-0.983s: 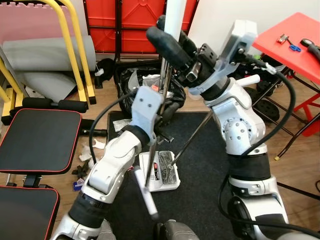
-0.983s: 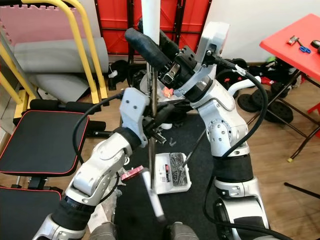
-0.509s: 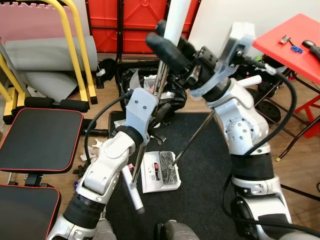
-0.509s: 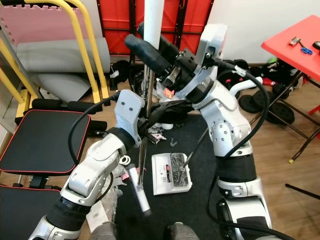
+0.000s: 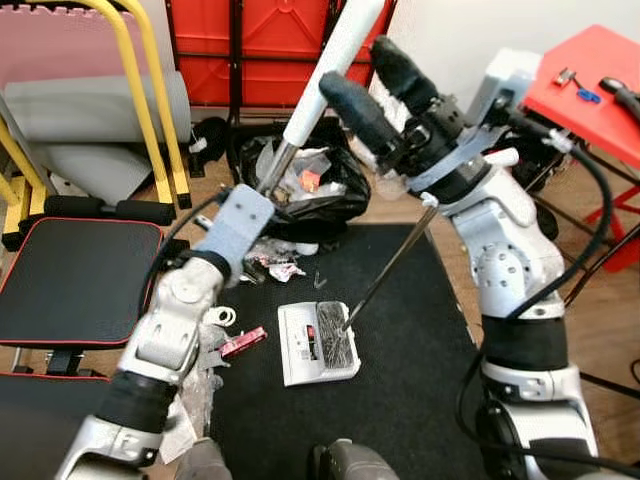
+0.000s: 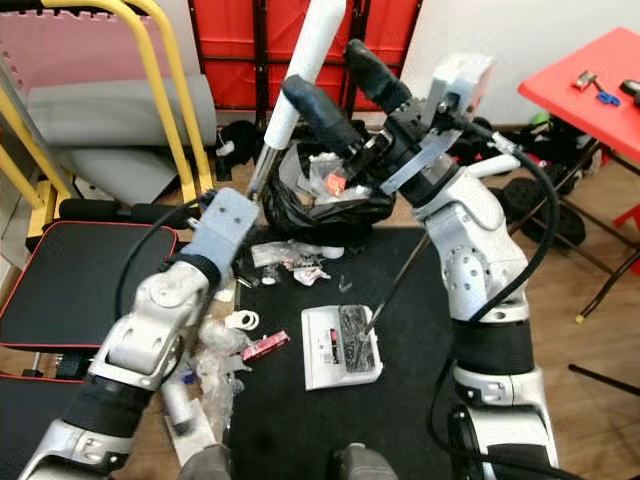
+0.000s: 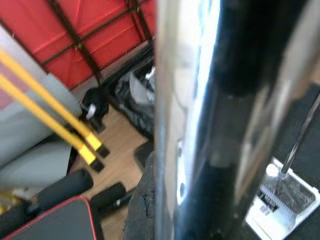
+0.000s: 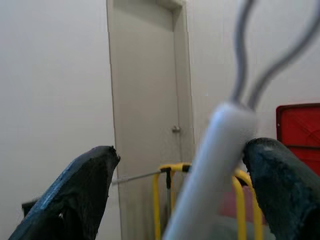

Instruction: Sweep floor

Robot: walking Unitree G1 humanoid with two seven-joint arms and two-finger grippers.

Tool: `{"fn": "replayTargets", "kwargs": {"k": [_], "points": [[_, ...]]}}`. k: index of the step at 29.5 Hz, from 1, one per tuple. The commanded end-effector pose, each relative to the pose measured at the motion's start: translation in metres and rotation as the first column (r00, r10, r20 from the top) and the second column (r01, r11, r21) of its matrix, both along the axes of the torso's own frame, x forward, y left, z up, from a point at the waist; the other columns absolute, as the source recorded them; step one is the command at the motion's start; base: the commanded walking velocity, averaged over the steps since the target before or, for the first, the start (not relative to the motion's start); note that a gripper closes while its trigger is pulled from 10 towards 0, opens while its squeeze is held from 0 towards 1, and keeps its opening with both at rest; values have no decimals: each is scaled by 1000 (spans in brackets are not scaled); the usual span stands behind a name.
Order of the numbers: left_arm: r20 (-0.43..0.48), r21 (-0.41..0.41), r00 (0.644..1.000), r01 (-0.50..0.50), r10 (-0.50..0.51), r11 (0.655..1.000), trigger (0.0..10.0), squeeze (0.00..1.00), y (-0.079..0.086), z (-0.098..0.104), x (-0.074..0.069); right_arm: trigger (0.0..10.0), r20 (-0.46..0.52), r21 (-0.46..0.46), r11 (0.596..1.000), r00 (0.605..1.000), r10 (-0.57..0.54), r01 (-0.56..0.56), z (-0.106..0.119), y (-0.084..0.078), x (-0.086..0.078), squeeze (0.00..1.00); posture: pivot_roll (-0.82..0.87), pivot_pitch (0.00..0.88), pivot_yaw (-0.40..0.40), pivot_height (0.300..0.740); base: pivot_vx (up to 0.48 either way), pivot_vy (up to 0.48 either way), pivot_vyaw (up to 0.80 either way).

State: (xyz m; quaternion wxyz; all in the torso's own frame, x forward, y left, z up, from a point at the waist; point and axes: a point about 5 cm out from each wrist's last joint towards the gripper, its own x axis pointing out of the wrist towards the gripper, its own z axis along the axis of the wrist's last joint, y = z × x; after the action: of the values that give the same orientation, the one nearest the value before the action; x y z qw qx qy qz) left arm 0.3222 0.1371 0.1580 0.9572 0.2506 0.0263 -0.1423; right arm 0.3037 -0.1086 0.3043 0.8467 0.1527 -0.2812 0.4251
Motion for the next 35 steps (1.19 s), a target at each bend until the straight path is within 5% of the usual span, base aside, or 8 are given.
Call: {"fn": "replayTargets", "kwargs": {"k": [1,5,7,10,17,35], "points": [[193,-56,928,-313,318,948,0,0,6,13,3,10000,-24,10,1000,1000,4,-4,1,6,-3,0,-143,141,-143,740,0,0,0],[209,-56,920,-326,330,944,0,0,1,14,3,10000,-68,30,999,997,-25,27,-1,16,1,0,-145,139,-141,740,0,0,0],[215,-71,915,-334,341,940,0,0,-5,16,3,10000,-197,46,983,966,-167,179,-8,24,20,0,-144,135,-146,740,0,0,0],[218,-71,913,-338,345,939,0,0,-5,17,3,10000,-230,62,975,954,-193,212,-10,25,24,0,-141,134,-149,740,0,0,0],[235,-62,898,-369,373,927,0,0,4,20,4,10000,-291,80,974,940,-179,211,-14,26,24,0,-142,132,-153,740,0,0,0],[231,-36,909,-350,348,936,0,0,-3,14,2,10000,-261,0,997,962,-79,82,7,41,10,0,-150,129,-151,740,0,0,0]]}}
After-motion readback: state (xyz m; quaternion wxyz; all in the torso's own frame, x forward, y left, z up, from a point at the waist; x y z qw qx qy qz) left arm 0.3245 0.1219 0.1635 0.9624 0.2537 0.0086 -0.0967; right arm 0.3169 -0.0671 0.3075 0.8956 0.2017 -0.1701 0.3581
